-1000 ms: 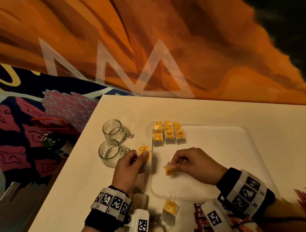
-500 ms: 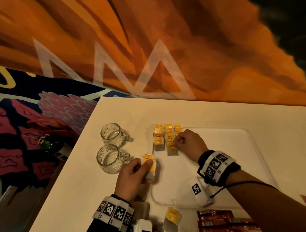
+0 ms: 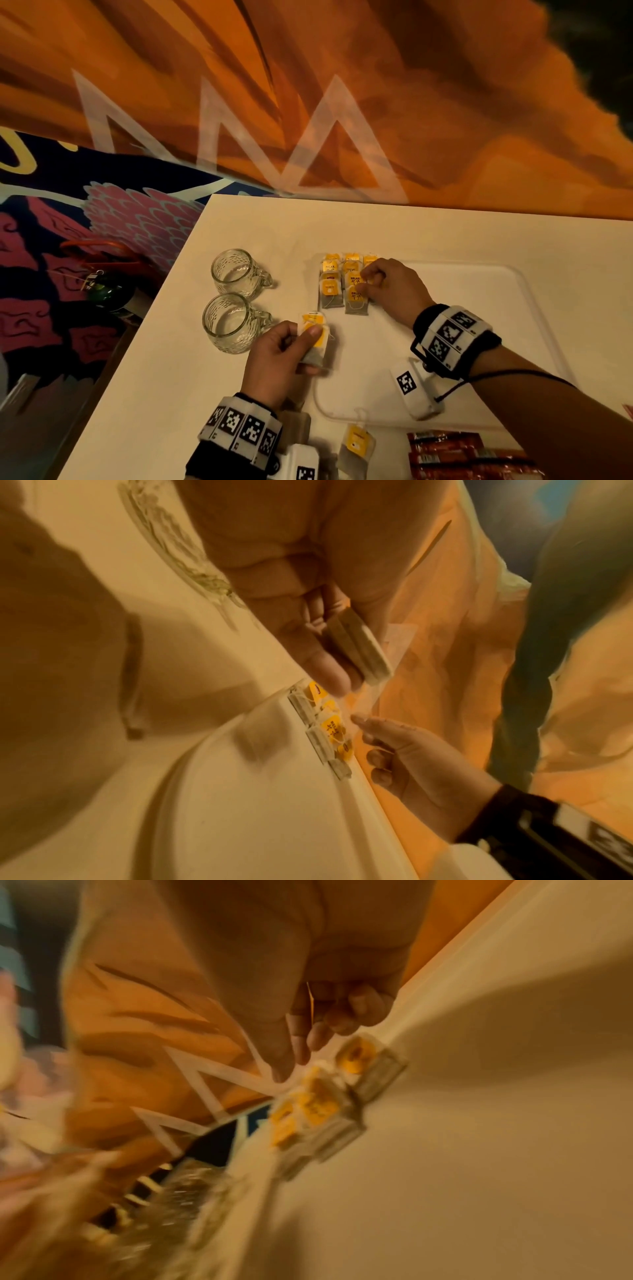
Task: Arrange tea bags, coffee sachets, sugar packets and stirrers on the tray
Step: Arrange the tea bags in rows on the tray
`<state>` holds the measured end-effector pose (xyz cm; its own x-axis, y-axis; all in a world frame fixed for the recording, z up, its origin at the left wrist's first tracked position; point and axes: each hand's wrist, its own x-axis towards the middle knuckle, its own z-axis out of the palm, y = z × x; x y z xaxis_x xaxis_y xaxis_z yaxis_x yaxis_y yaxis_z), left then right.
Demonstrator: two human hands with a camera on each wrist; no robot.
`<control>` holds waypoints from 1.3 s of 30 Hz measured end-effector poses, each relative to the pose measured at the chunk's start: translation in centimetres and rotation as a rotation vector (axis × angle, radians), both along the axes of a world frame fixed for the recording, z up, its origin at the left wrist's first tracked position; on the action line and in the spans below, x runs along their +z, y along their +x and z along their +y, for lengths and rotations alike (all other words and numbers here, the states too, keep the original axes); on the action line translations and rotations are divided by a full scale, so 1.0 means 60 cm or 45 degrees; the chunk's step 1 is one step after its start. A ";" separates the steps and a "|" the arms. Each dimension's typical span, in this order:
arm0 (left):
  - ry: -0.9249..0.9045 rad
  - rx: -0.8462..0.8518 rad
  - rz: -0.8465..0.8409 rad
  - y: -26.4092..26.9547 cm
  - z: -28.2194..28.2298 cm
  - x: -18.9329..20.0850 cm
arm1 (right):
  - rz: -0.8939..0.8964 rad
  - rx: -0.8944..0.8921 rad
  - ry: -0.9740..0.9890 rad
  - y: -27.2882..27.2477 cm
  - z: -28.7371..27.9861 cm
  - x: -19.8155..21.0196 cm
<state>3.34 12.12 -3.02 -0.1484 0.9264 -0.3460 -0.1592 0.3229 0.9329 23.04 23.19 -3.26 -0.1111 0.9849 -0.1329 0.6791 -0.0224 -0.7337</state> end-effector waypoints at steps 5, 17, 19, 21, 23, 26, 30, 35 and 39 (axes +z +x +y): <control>0.015 -0.015 -0.001 0.011 0.004 0.003 | 0.415 0.141 -0.065 -0.022 -0.079 0.051; 0.033 -0.099 -0.050 0.035 -0.008 0.015 | 0.514 0.123 -0.063 -0.020 -0.128 0.045; 0.032 -0.125 -0.072 0.036 -0.012 0.021 | 0.538 0.077 -0.060 -0.014 -0.135 0.044; 0.073 -0.133 -0.028 0.034 -0.013 0.019 | 0.572 0.071 -0.073 -0.006 -0.142 0.042; 0.101 -0.115 0.020 0.034 -0.012 0.019 | 0.622 0.078 -0.118 0.001 -0.147 0.041; 0.095 -0.066 0.022 0.041 -0.009 0.013 | 0.697 0.056 -0.238 0.004 -0.148 0.041; 0.064 -0.003 0.042 0.053 -0.004 0.006 | 0.695 0.000 -0.294 -0.005 -0.153 0.036; 0.078 0.017 0.040 0.053 -0.005 0.015 | 0.751 -0.081 -0.316 -0.010 -0.153 0.029; 0.125 0.025 0.059 0.050 -0.004 0.019 | 0.802 -0.108 -0.328 -0.016 -0.155 0.032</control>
